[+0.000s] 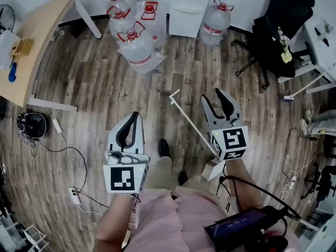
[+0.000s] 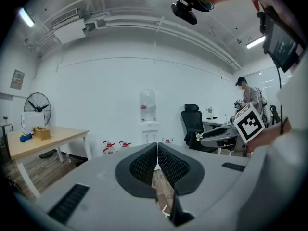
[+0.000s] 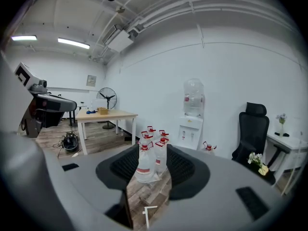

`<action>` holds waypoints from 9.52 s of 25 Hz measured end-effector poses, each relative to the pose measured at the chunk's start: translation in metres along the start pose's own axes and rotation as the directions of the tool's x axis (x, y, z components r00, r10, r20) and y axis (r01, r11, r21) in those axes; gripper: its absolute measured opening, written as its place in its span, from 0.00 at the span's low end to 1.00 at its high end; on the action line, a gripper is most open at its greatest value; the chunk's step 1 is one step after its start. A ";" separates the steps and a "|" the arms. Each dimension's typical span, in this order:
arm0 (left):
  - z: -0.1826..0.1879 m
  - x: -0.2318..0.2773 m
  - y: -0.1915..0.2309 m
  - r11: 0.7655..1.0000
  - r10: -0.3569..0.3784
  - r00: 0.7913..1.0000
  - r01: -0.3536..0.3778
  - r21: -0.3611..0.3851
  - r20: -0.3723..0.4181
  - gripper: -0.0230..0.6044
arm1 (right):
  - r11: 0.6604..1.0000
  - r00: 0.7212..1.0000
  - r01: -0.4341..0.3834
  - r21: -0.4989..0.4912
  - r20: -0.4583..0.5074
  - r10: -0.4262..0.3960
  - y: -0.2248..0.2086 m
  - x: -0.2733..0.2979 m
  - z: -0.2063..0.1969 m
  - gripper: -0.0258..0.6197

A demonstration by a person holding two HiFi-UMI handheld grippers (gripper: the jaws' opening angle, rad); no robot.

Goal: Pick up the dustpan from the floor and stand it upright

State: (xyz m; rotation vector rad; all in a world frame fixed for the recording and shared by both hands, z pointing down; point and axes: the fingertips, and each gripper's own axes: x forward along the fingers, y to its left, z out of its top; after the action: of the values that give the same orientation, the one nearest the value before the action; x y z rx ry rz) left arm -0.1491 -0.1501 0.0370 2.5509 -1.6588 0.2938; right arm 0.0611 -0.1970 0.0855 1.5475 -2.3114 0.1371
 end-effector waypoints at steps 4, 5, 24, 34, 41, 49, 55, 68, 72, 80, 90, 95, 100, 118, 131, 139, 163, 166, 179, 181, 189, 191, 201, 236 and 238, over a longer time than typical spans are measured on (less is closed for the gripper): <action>-0.011 0.042 0.022 0.998 -0.042 0.999 0.041 -0.041 -0.020 0.06 | 1.000 0.999 0.007 -0.006 -0.031 -0.008 -0.005 0.041 0.002 0.32; -0.012 0.052 0.026 0.998 -0.050 0.999 0.049 -0.035 -0.020 0.06 | 1.000 0.999 0.008 -0.007 -0.034 -0.008 -0.007 0.050 0.003 0.32; -0.136 0.202 0.033 0.992 -0.123 0.982 0.116 -0.055 -0.146 0.06 | 0.984 0.955 -0.179 0.007 -0.240 0.176 -0.015 0.199 -0.152 0.33; -0.245 0.248 0.016 0.985 -0.170 0.962 0.156 -0.080 -0.216 0.06 | 0.962 0.888 -0.272 0.041 -0.375 0.267 0.008 0.253 -0.293 0.33; -0.321 0.268 0.004 0.980 -0.185 0.949 0.161 -0.116 -0.254 0.06 | 0.948 0.834 -0.314 0.055 -0.461 0.303 0.023 0.277 -0.392 0.33; -0.404 0.280 -0.013 0.973 -0.214 0.926 0.174 -0.153 -0.310 0.06 | 0.936 0.779 -0.344 0.073 -0.535 0.328 0.039 0.298 -0.492 0.32; -0.457 0.286 -0.018 0.970 -0.227 0.917 0.182 -0.162 -0.329 0.06 | 0.934 0.747 -0.350 0.073 -0.579 0.326 0.049 0.314 -0.558 0.32; -0.533 0.303 -0.013 0.968 -0.229 0.922 0.182 -0.171 -0.312 0.06 | 0.926 0.665 -0.373 0.063 -0.678 0.314 0.070 0.332 -0.675 0.31; -0.546 0.304 -0.017 0.968 -0.225 0.927 0.178 -0.178 -0.300 0.06 | 0.921 0.648 -0.386 0.051 -0.695 0.310 0.073 0.338 -0.703 0.30; -0.575 0.297 -0.018 0.969 -0.219 0.928 0.170 -0.180 -0.301 0.06 | 0.917 0.609 -0.396 0.041 -0.736 0.296 0.076 0.346 -0.748 0.29; -0.587 0.290 -0.014 0.969 -0.218 0.930 0.169 -0.180 -0.297 0.06 | 0.925 0.567 -0.377 0.055 -0.776 0.277 0.080 0.352 -0.787 0.26; -0.593 0.288 -0.016 0.965 -0.235 0.922 0.183 -0.190 -0.308 0.06 | 0.931 0.542 -0.361 0.060 -0.798 0.262 0.074 0.359 -0.803 0.20; -0.586 0.286 -0.014 0.964 -0.232 0.924 0.178 -0.196 -0.304 0.06 | 0.938 0.536 -0.339 0.076 -0.804 0.258 0.072 0.359 -0.796 0.19; -0.423 0.254 -0.029 0.961 -0.255 0.945 0.225 -0.161 -0.205 0.06 | 0.978 0.737 -0.187 0.090 -0.646 0.200 0.021 0.291 -0.609 0.16; -0.282 0.178 -0.069 0.929 -0.370 0.919 0.365 -0.060 -0.137 0.06 | 0.997 0.910 -0.072 0.030 -0.407 0.078 -0.022 0.189 -0.422 0.16; -0.234 0.108 -0.116 0.909 -0.417 0.897 0.414 -0.048 -0.146 0.06 | 1.000 0.943 0.002 0.013 -0.334 0.003 -0.041 0.079 -0.367 0.16; -0.115 -0.071 -0.319 0.824 -0.559 0.829 0.559 0.091 -0.019 0.06 | 0.949 0.933 0.305 0.074 -0.225 -0.282 -0.051 -0.286 -0.360 0.16; -0.092 -0.086 -0.338 0.798 -0.593 0.804 0.593 0.107 -0.032 0.06 | 0.931 0.909 0.354 0.090 -0.266 -0.320 -0.054 -0.328 -0.360 0.16; -0.073 -0.164 -0.354 0.715 -0.683 0.729 0.680 0.163 -0.045 0.06 | 0.819 0.781 0.562 0.120 -0.404 -0.477 -0.029 -0.438 -0.407 0.18; -0.071 -0.174 -0.353 0.709 -0.689 0.724 0.685 0.167 -0.043 0.06 | 0.794 0.757 0.594 0.129 -0.423 -0.497 -0.029 -0.450 -0.413 0.18; -0.072 -0.216 -0.341 0.694 -0.702 0.711 0.696 0.187 -0.040 0.06 | 0.743 0.724 0.643 0.188 -0.465 -0.509 -0.013 -0.480 -0.423 0.28; -0.068 -0.222 -0.341 0.689 -0.708 0.705 0.701 0.185 -0.034 0.06 | 0.728 0.721 0.650 0.217 -0.477 -0.502 -0.008 -0.483 -0.426 0.32; -0.036 -0.260 -0.343 0.672 -0.734 0.676 0.710 0.210 0.064 0.06 | 0.713 0.765 0.633 0.302 -0.388 -0.514 0.046 -0.492 -0.369 0.32; 0.134 -0.385 -0.268 0.837 -0.542 0.713 0.502 0.216 0.444 0.06 | 0.866 0.810 0.493 0.085 0.319 -0.492 0.185 -0.502 0.035 0.04; 0.134 -0.388 -0.266 0.838 -0.541 0.712 0.504 0.210 0.448 0.06 | 0.867 0.810 0.491 0.082 0.324 -0.489 0.189 -0.501 0.036 0.04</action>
State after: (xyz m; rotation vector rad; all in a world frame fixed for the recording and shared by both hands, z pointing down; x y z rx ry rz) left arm -0.0440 0.2827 -0.1650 3.1933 -0.9173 -0.3867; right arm 0.0500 0.3075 -0.0985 2.2565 -2.0359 -0.2890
